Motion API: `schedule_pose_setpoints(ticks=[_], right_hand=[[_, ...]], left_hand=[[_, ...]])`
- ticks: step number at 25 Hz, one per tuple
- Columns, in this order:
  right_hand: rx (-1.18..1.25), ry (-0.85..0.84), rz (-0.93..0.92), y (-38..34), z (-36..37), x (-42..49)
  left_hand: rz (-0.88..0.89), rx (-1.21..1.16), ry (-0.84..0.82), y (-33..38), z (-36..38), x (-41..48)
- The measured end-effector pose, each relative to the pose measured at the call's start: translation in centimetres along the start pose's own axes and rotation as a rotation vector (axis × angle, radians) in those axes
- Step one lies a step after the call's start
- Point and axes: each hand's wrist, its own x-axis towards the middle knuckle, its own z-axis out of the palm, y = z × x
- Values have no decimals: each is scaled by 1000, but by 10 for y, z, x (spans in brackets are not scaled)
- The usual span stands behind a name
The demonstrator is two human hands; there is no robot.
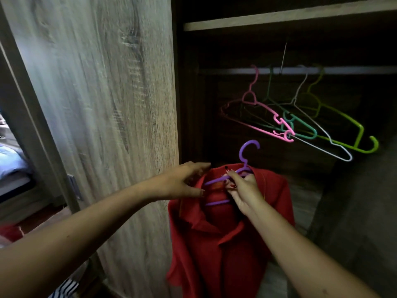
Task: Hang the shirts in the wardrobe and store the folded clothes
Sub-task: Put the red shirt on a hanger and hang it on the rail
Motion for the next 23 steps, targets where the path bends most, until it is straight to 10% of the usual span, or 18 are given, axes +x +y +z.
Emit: schedule_pose_setpoints(ticks=[10, 23], right_hand=[[-287, -72, 4, 13, -7, -8], [140, 0, -66, -50, 1, -6]], left_hand=[[91, -426, 343, 2, 18, 0], [44, 63, 150, -63, 25, -19]])
